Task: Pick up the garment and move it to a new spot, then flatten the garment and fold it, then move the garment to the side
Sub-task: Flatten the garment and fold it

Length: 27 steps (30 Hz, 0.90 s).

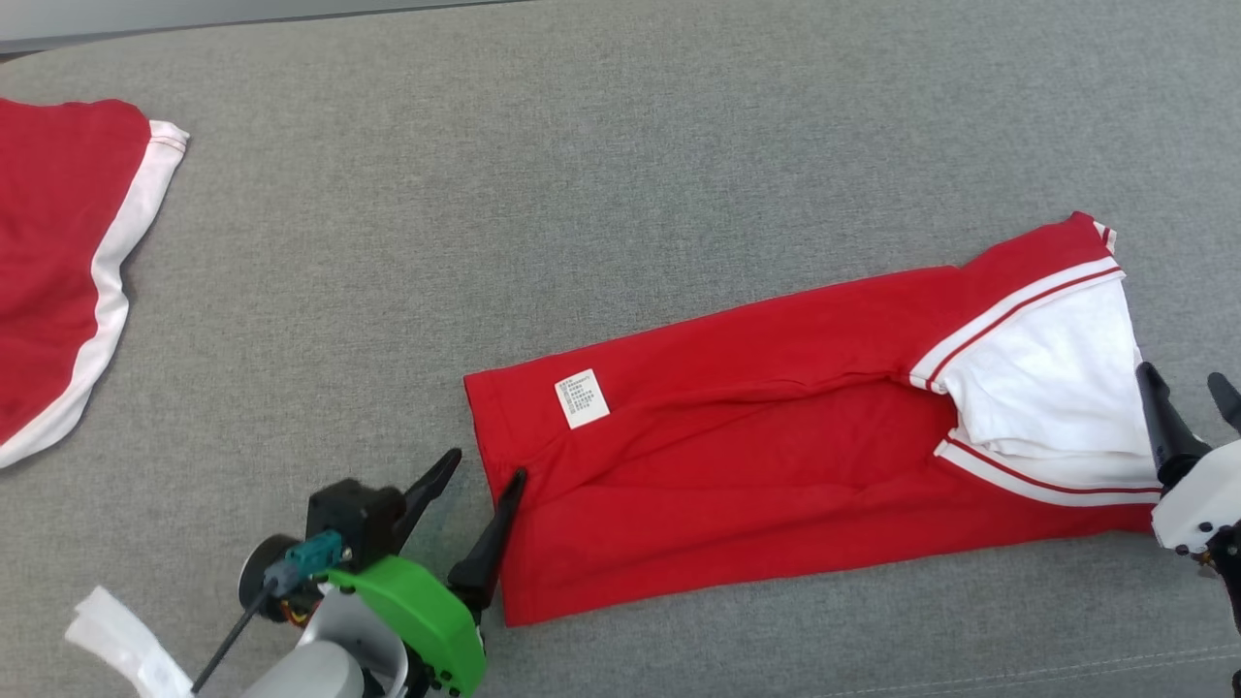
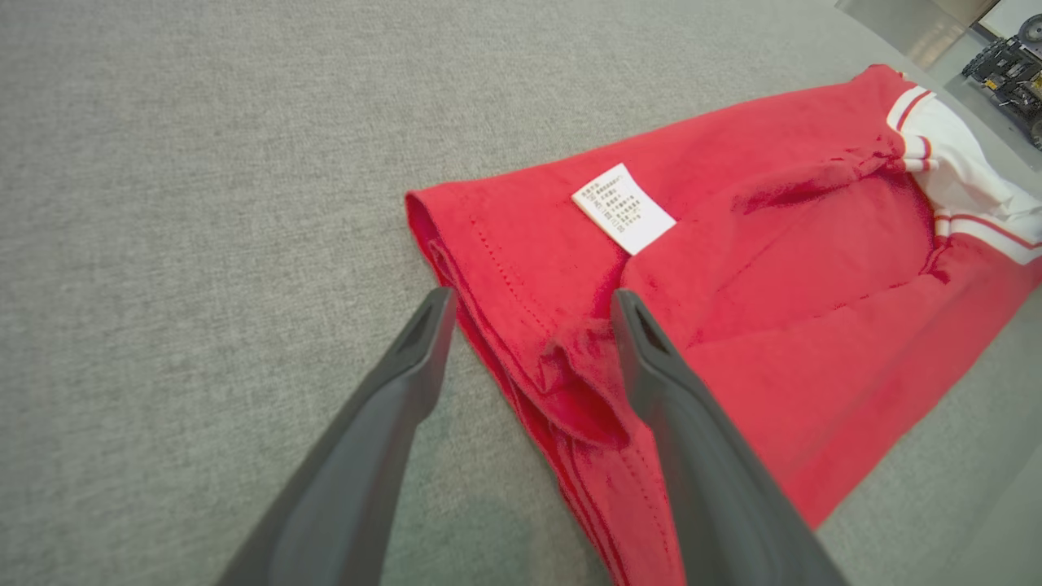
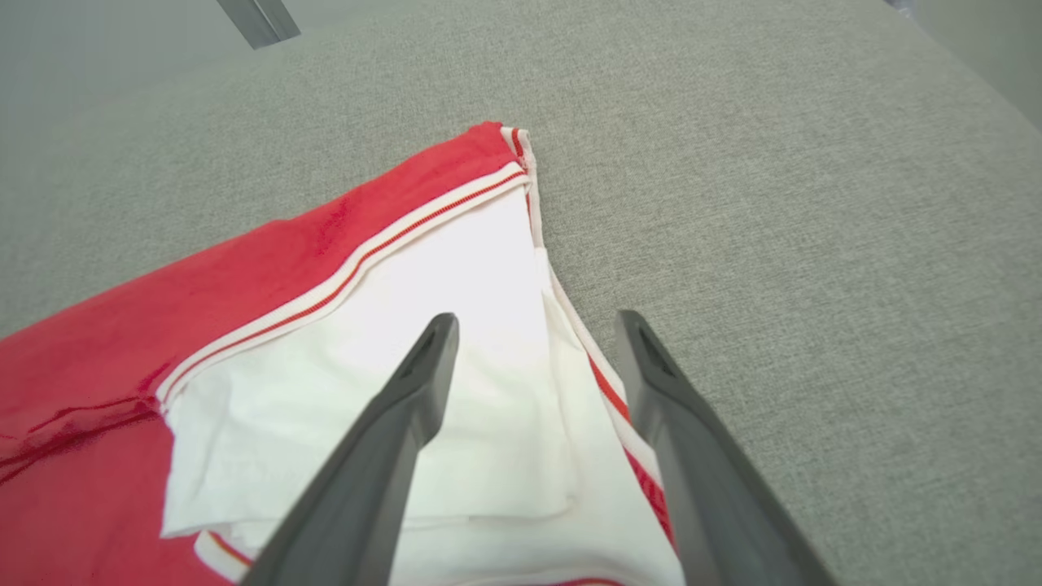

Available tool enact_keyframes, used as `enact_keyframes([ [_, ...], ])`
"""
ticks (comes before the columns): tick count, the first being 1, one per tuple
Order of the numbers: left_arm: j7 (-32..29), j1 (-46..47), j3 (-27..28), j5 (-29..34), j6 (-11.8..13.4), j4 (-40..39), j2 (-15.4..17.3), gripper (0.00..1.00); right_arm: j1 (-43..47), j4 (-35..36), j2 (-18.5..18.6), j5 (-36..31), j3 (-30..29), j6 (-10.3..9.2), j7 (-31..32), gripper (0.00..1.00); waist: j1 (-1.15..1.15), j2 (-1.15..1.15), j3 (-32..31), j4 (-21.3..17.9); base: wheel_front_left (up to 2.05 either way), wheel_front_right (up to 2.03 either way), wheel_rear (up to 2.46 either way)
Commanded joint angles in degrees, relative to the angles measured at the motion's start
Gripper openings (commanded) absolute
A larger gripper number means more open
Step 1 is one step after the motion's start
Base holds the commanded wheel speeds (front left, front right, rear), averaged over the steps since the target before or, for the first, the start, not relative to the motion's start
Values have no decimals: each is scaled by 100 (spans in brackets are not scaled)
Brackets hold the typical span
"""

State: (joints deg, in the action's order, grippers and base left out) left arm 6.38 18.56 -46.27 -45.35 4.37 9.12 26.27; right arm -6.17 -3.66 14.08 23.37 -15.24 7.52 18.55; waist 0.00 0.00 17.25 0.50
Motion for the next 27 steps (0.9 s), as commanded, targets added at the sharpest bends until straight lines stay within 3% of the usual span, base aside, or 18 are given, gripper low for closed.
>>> enact_keyframes([
  [1, 196, -197, 34, 92, 115, 33, 14, 100, -49, -25, 22, -77, -107, -7, -54, 100, 0, 0, -36, -43, 0, 0, 0],
  [6, 810, -540, 501, 244, 573, 47, -195, 100, -351, -194, -55, -267, -335, -6, 6, 100, 0, 0, -10, -30, 0, 0, 0],
  [11, 880, -759, 1194, 1105, 720, -380, -697, 100, -760, -575, -32, -551, -262, -6, 205, 100, 0, 0, 131, 104, 0, 0, 0],
  [15, 880, -1141, 1796, 1845, 486, -620, -1213, 100, -1089, -1067, 7, -793, -142, -7, 369, 100, 0, 0, 237, 210, 0, 0, 0],
  [21, 881, -1569, 2538, 2491, -188, -543, -1890, 100, -1333, -1941, 31, -788, -2, -7, 708, 100, 0, 0, 243, 417, 0, 0, 0],
  [22, 882, -1605, 2632, 2565, -268, -523, -1957, 100, -1328, -2025, 7, -662, 16, -7, 756, 27, 0, 0, 226, 445, 0, 0, 0],
  [23, 882, -1644, 2759, 2630, -362, -505, -2034, 100, -1306, -2047, 13, -494, 101, -1, 791, 0, 0, 0, 201, 475, 0, 0, 0],
  [27, 882, -1792, 3151, 2776, -649, -402, -2215, 100, -1148, -1976, 318, 25, 124, -5, 693, 0, 0, 0, 66, 481, 0, 0, 0],
])
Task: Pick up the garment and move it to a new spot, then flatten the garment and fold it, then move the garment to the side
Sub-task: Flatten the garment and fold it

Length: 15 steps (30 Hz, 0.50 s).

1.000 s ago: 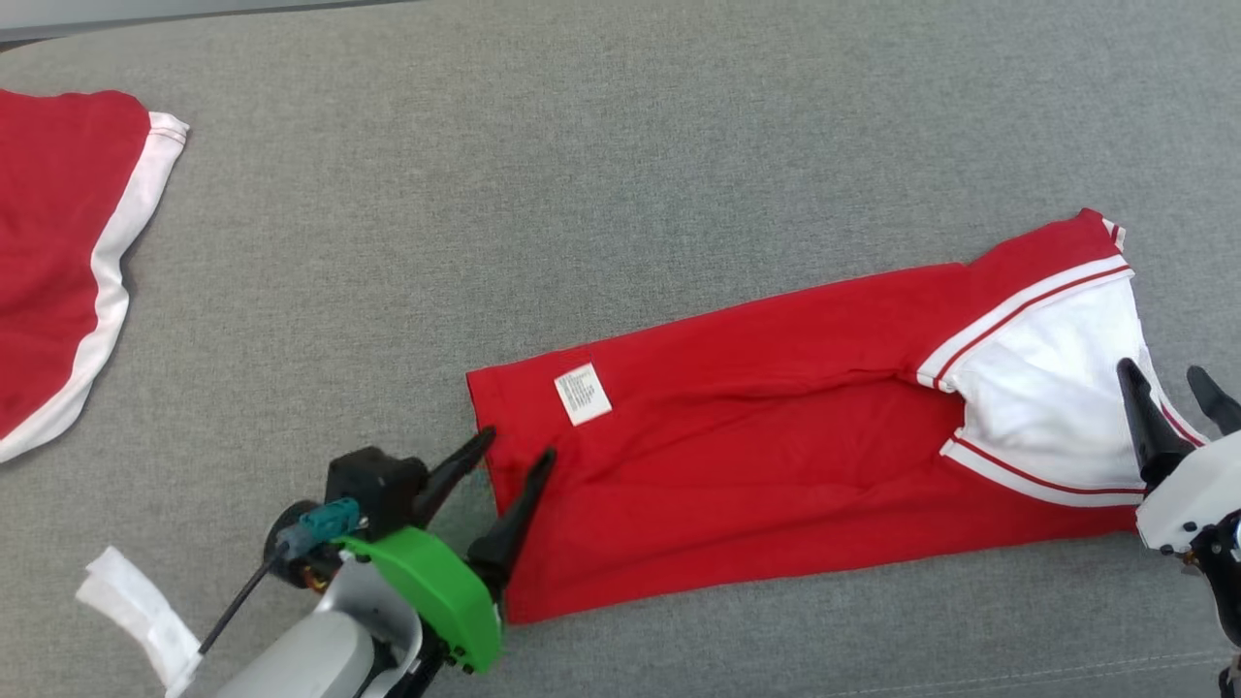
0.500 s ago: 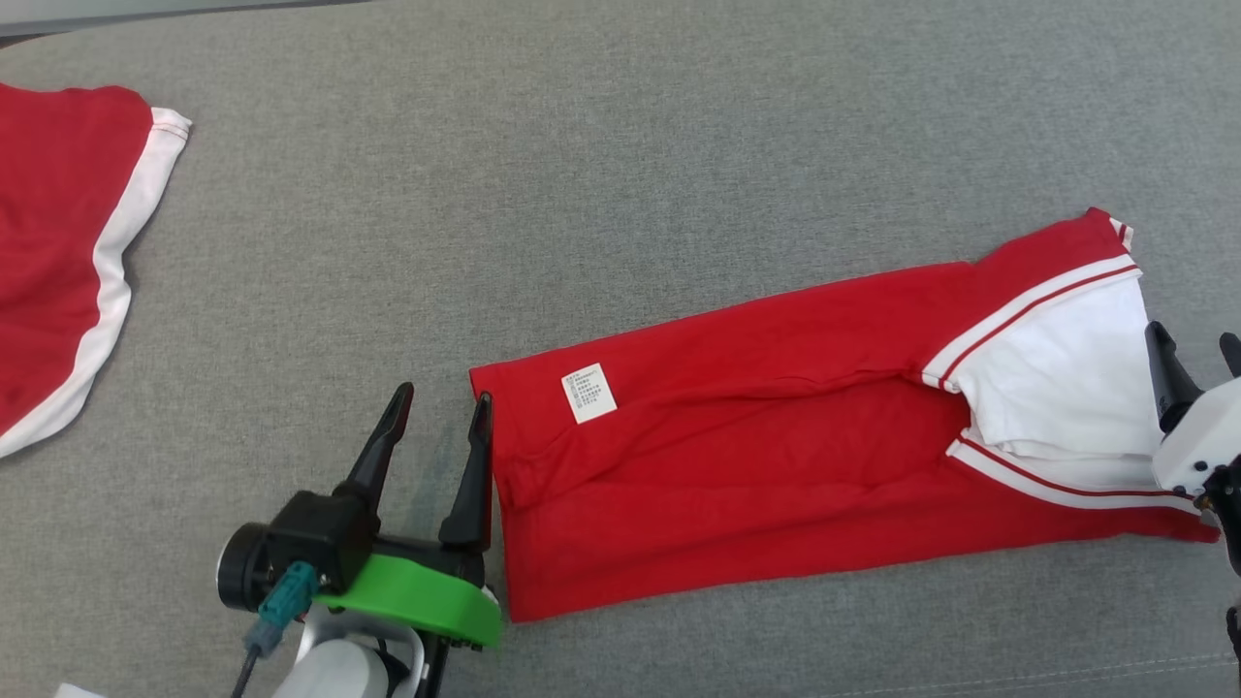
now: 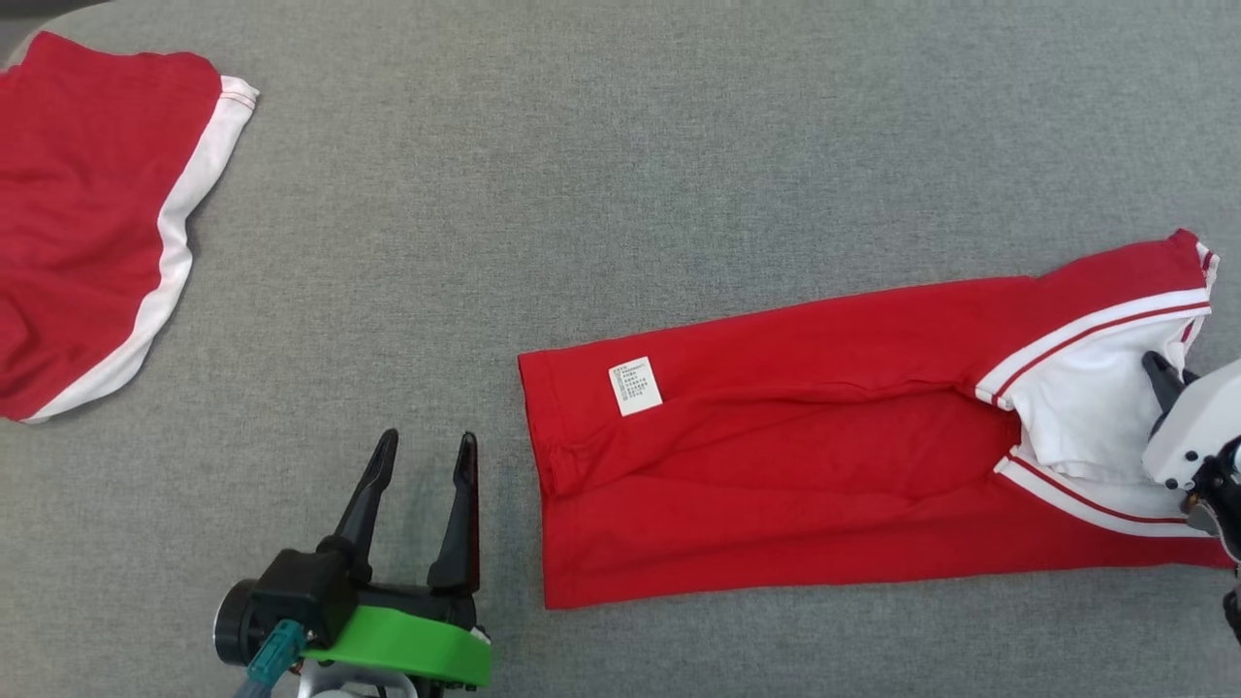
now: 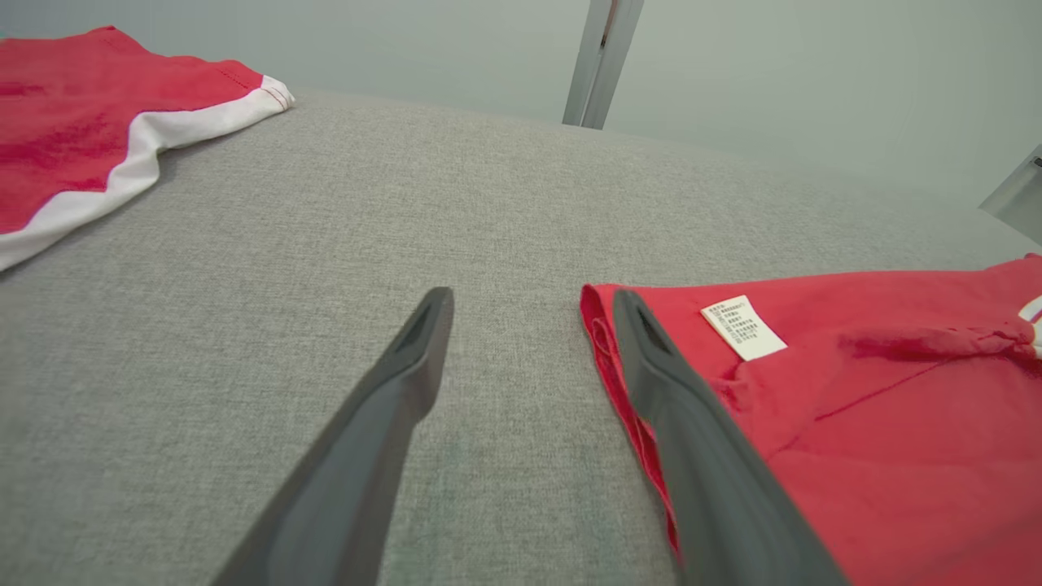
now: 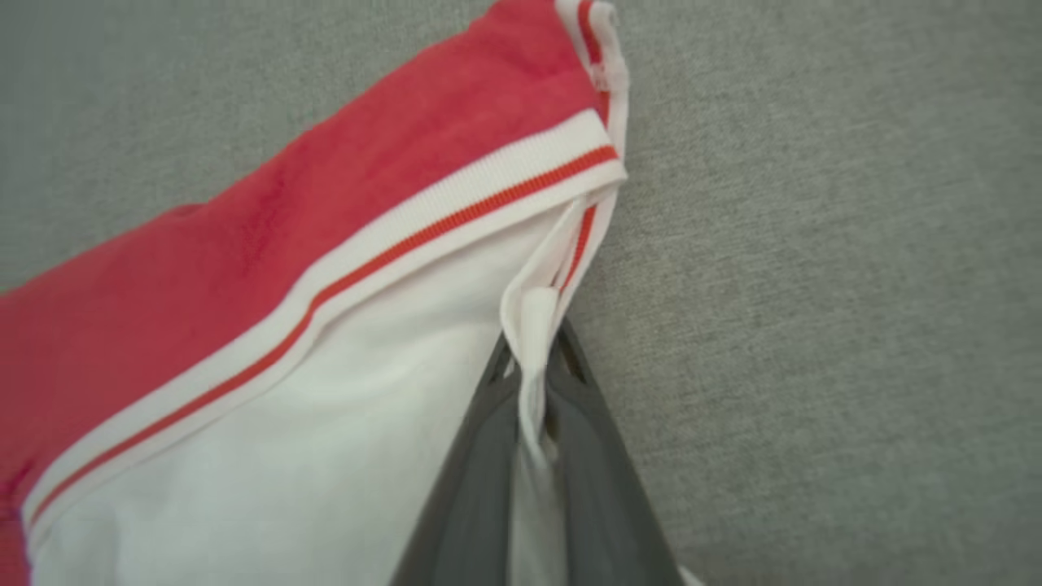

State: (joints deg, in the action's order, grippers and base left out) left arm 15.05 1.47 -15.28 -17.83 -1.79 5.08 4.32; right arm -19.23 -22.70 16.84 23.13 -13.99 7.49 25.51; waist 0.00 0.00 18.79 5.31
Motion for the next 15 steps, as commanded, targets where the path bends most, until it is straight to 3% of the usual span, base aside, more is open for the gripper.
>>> enact_keyframes([
  [1, 15, -122, 127, 52, -84, 24, -48, 100, 194, -55, 135, 120, -60, -7, -32, 0, 0, 0, -127, -7, 0, 0, 0],
  [11, 10, -333, 484, 108, -337, 107, -142, 100, 476, 105, 1298, 121, -1720, -3, 1, 0, 0, 0, -451, -52, 0, 0, 0],
  [15, 10, -433, 422, -53, -293, 120, -143, 100, 640, 582, 1474, 338, -1807, -3, 265, 0, 0, 0, -578, -68, 0, 0, 0],
])
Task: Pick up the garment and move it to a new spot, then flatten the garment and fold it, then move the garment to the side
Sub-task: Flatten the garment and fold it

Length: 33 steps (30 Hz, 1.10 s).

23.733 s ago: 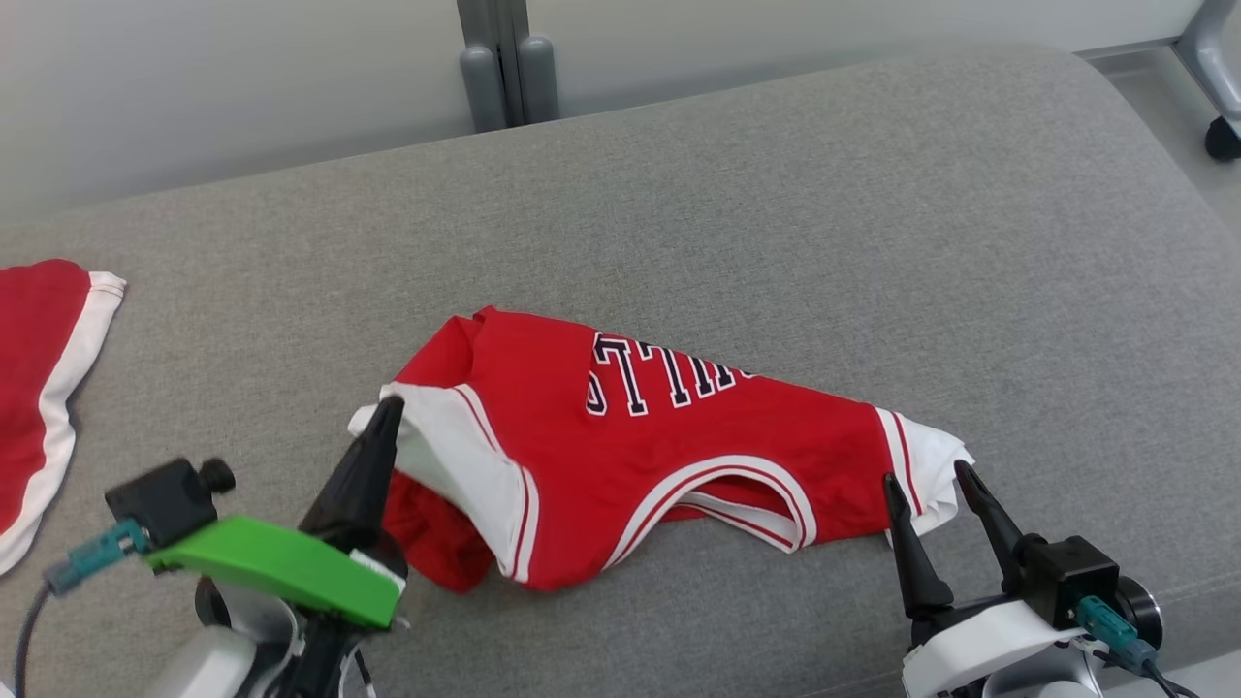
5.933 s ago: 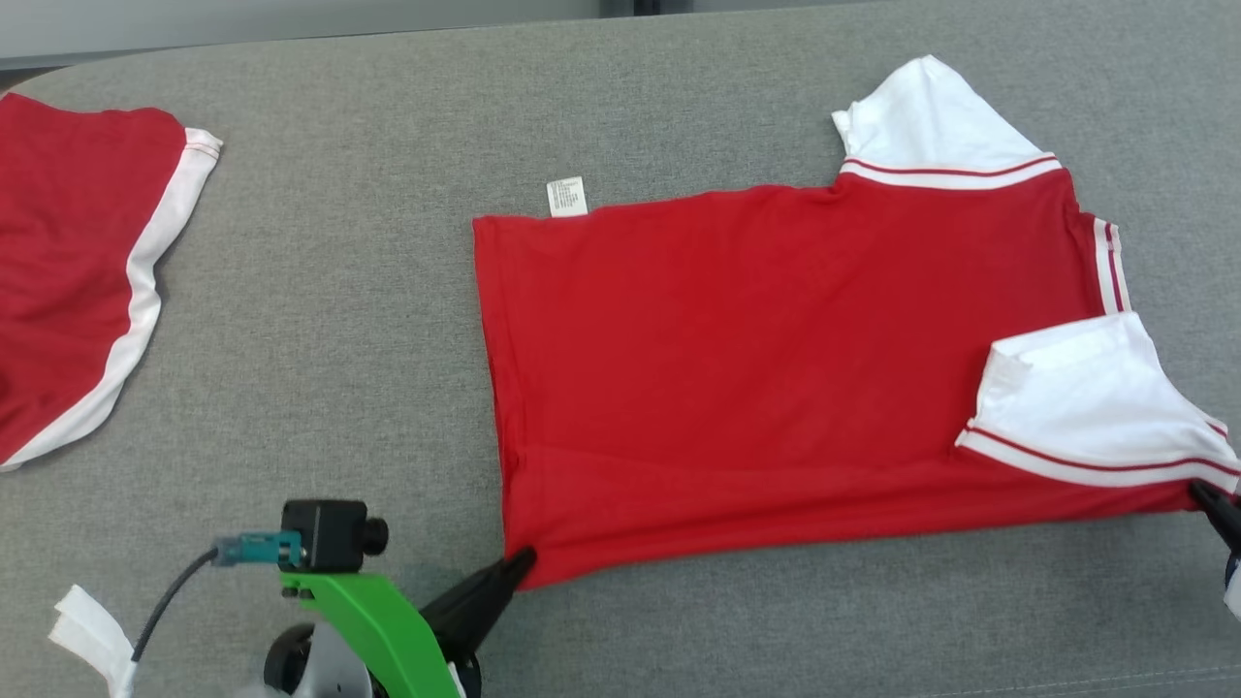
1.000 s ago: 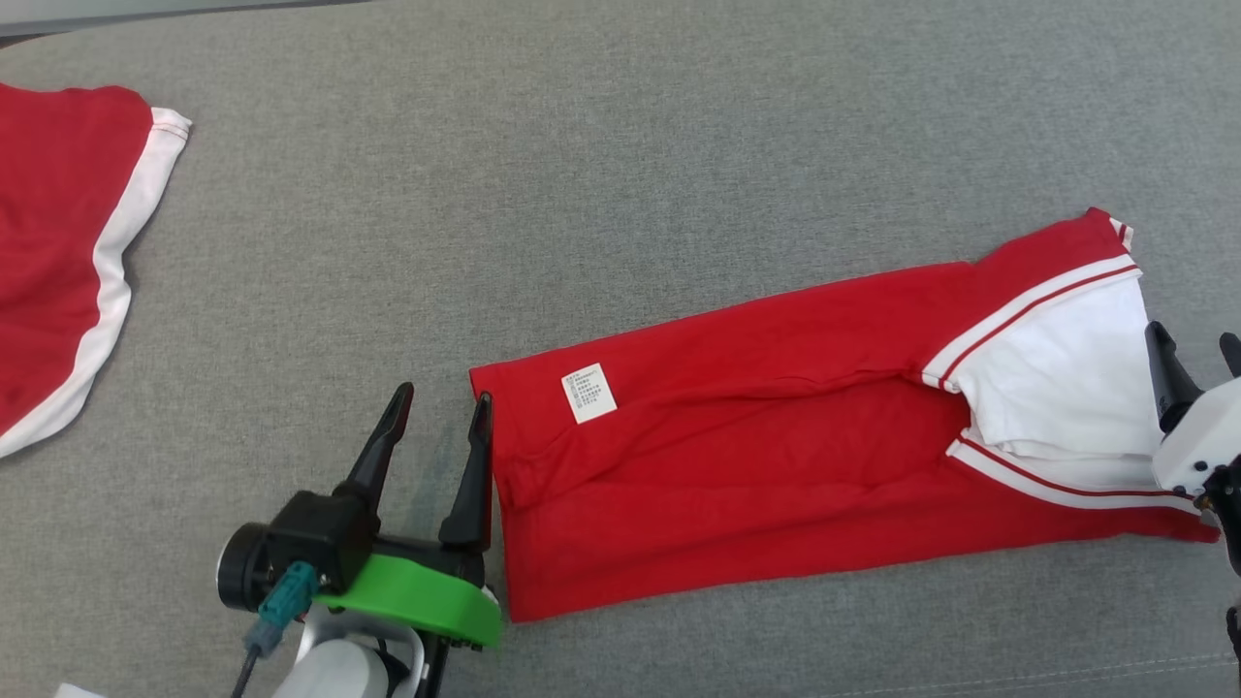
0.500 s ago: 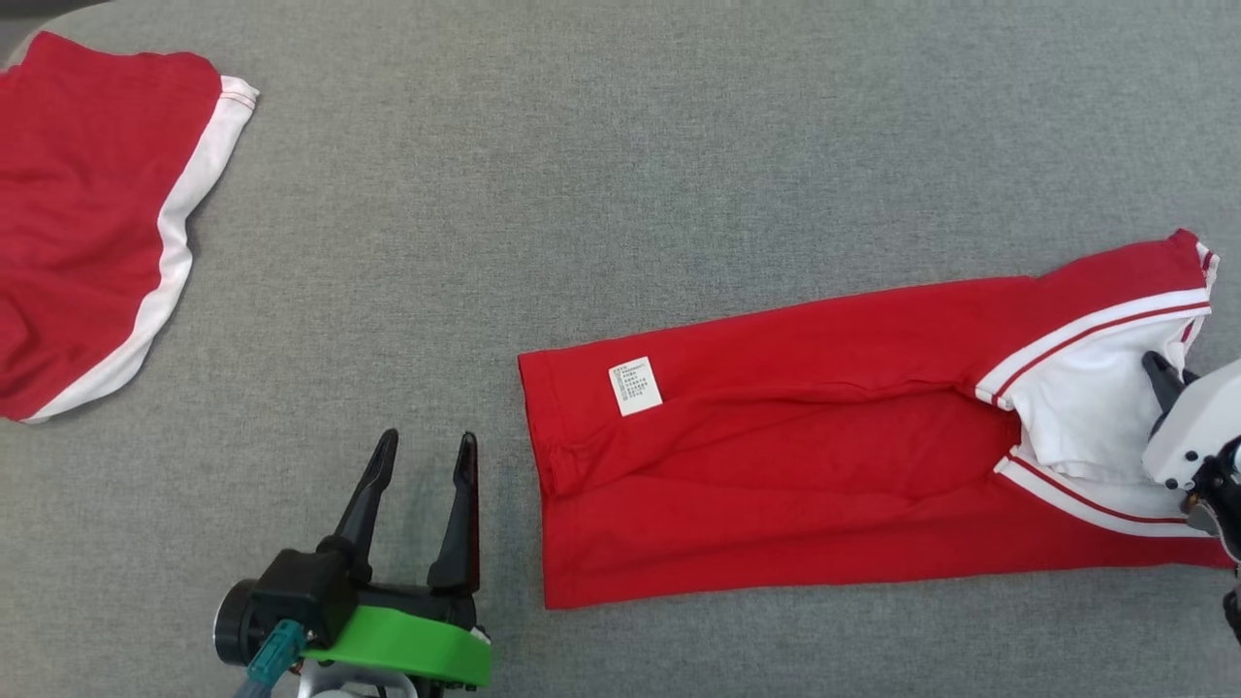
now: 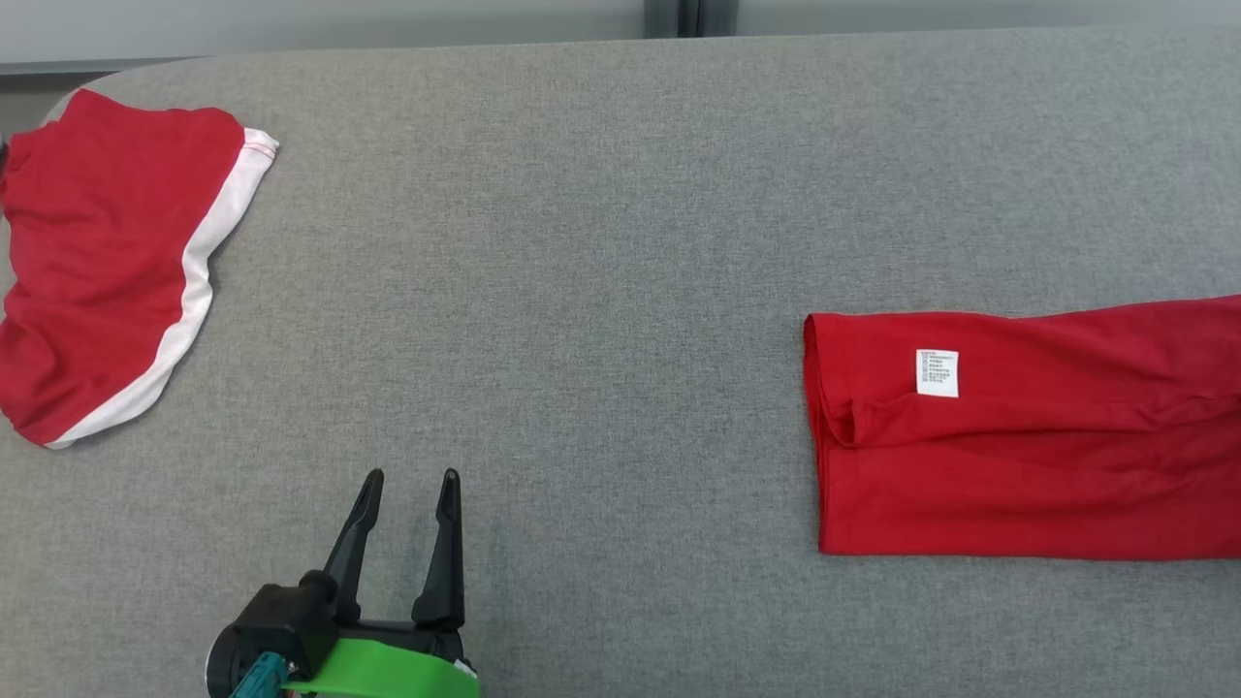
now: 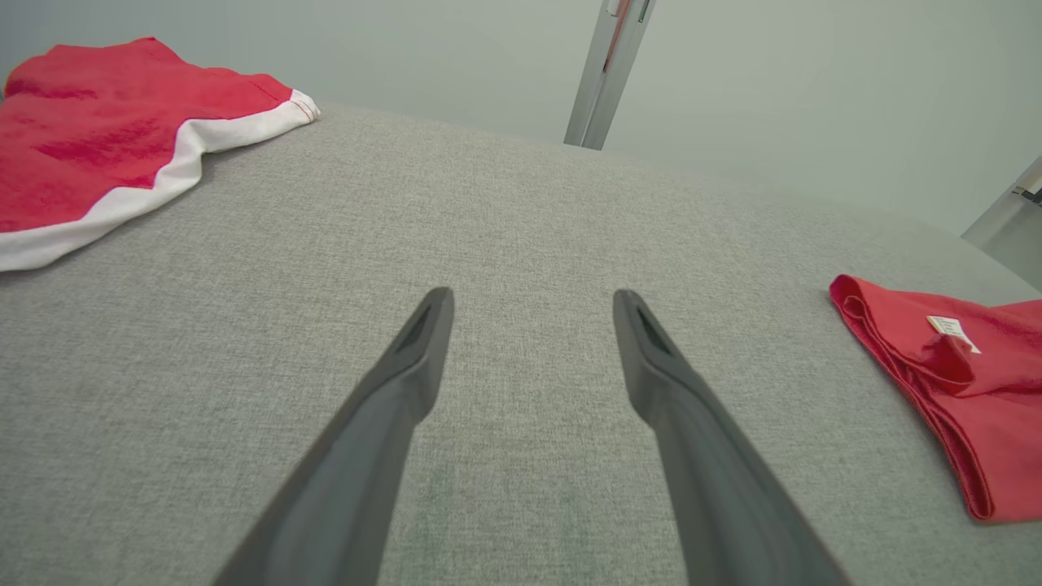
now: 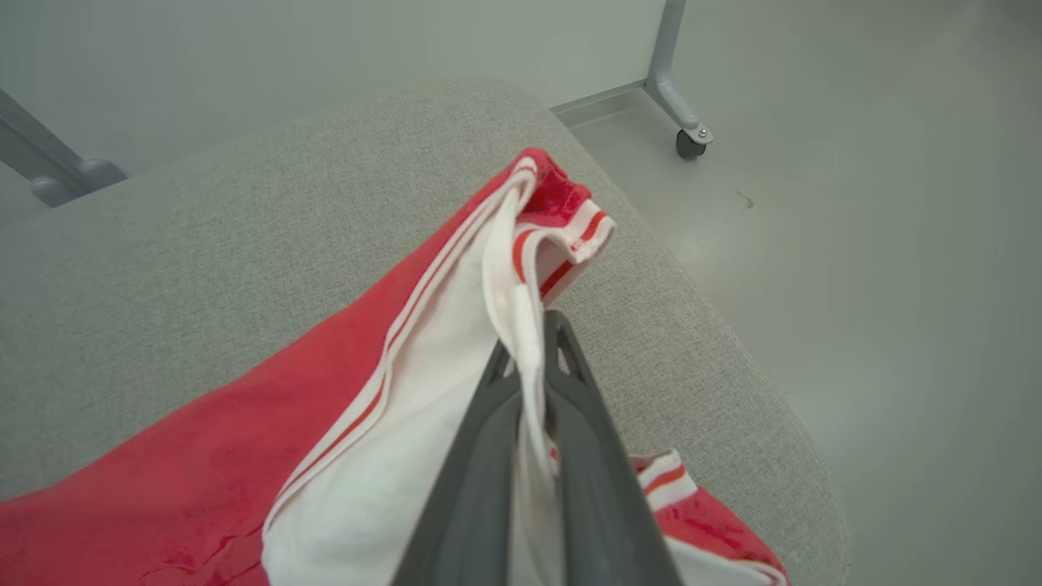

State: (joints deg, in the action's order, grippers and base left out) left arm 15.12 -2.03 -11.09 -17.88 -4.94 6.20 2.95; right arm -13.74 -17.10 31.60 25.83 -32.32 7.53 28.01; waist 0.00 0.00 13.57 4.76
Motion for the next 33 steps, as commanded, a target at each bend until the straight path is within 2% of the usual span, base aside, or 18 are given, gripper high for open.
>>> enact_keyframes([
  [1, 2, -103, -17, -91, 39, 4, -5, 100, 131, 177, 4, 203, 108, -9, 84, 0, 0, 0, -82, -21, 0, 0, 0],
  [4, 1, -167, -84, -188, 99, 25, -5, 100, 244, 729, -138, 456, 470, -7, 239, 0, 0, 0, -158, -61, 0, 0, 0],
  [8, 1, -194, -200, -283, 162, 43, -4, 100, 368, 1396, -544, 593, 1207, -7, 465, 0, 0, 0, -221, -106, 0, 0, 0],
  [12, 2, -113, -285, -317, 197, 97, -3, 100, 376, 1796, -1188, 467, 2098, -5, 628, 0, 0, 0, -221, -101, 0, 0, 0],
  [18, 1, -16, -331, -277, 202, 262, -1, 100, 249, 1583, -1898, 217, 3043, -5, 526, 0, 0, 0, -243, 33, 0, 0, 0],
  [29, 2, -181, -373, -307, 237, 432, -2, 100, 120, 1009, -2383, -12, 3516, -5, 94, 0, 0, 0, -311, 94, 0, 0, 0],
  [30, 1, -175, -375, -321, 235, 436, -2, 100, 91, 971, -2424, -29, 3572, -5, 5, 18, 0, 0, -313, 85, 0, 0, 0],
  [31, 2, -168, -378, -331, 236, 438, -2, 100, 66, 939, -2463, -17, 3618, -5, -64, 46, 0, 0, -318, 76, 0, 0, 0],
  [32, 2, -161, -380, -341, 236, 448, -2, 100, 33, 914, -2501, 33, 3700, -4, -171, 97, 0, 0, -327, 64, 0, 0, 0],
  [33, 1, -160, -376, -344, 240, 456, -2, 100, 10, 893, -2538, 95, 3755, -5, -252, 100, 0, 0, -340, 50, 0, 0, 0],
])
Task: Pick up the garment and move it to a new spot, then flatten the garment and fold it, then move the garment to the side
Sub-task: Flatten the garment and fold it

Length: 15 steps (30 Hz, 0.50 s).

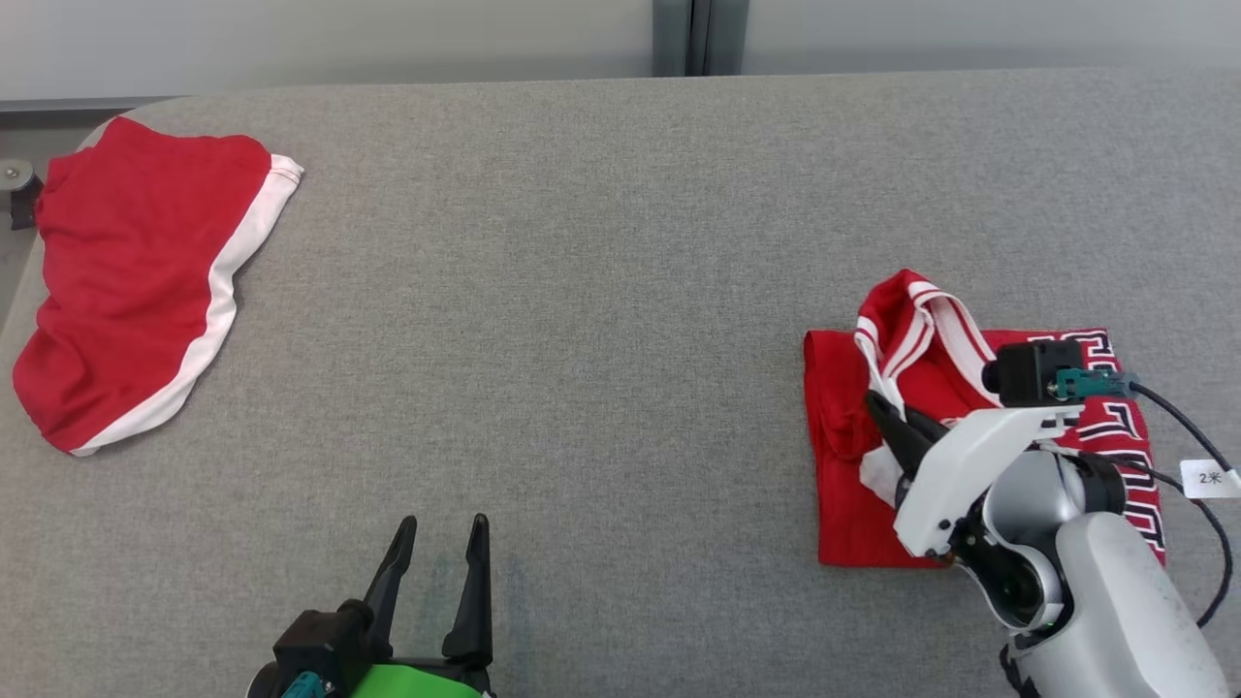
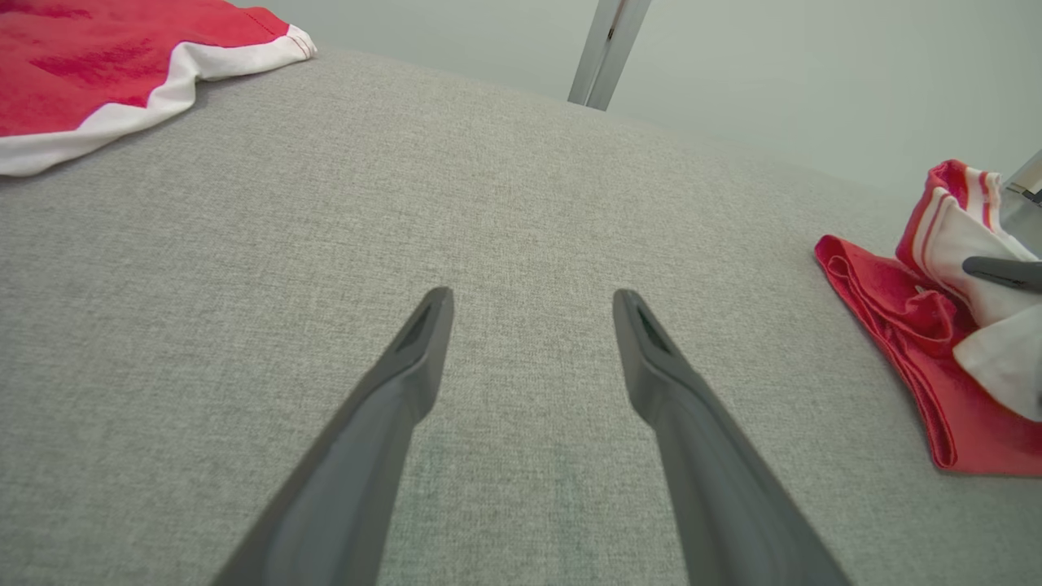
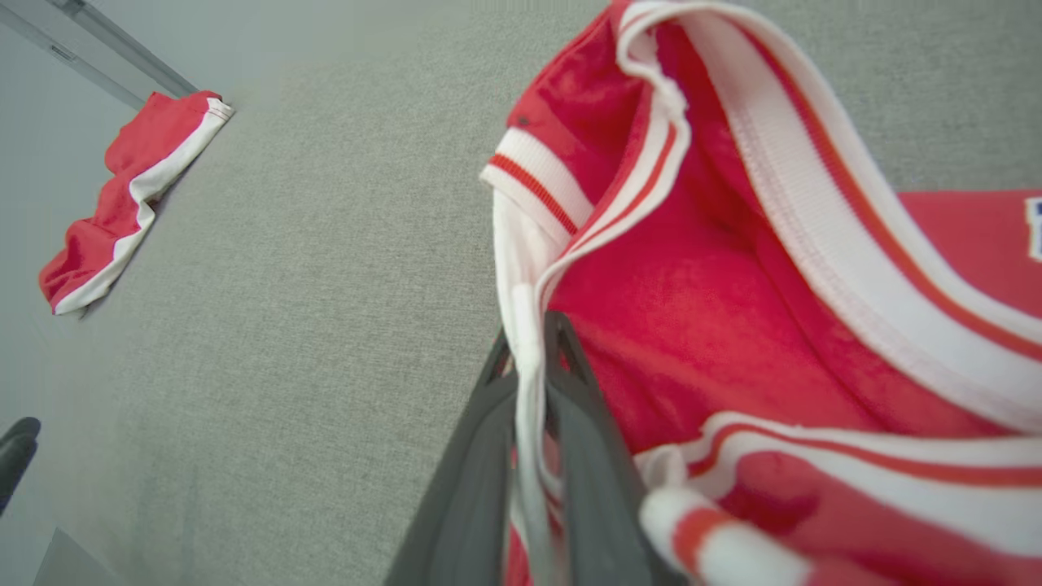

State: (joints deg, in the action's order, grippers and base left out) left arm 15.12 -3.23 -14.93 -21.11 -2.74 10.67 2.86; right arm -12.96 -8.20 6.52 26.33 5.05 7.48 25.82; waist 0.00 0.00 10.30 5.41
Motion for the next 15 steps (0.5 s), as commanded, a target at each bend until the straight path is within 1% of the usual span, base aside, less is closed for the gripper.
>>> enact_keyframes([
  [1, 2, -43, 11, -25, 27, 14, 7, 100, -78, -16, -68, 114, 68, 0, -133, 100, 0, 0, -31, -34, 0, 0, 0],
  [4, 2, -78, 30, -24, 30, 27, 7, 100, -71, 20, -129, 289, 190, 0, -331, 100, 0, 0, -98, -85, 0, 0, 0],
  [8, 2, -170, 80, 27, 47, 24, 7, 100, 147, 356, -170, 501, 264, 0, -594, 100, 0, 0, -203, -176, 0, 0, 0],
  [11, 2, -197, 100, 54, 39, 26, 7, 100, 388, 759, -102, 526, 136, 0, -930, 100, 0, 0, -305, -231, 0, 0, 0],
  [15, 2, -285, 86, 2, 83, -29, 7, 100, 822, 1169, 91, 291, -270, 0, -1620, 100, 0, 0, -443, -298, 0, 0, 0],
])
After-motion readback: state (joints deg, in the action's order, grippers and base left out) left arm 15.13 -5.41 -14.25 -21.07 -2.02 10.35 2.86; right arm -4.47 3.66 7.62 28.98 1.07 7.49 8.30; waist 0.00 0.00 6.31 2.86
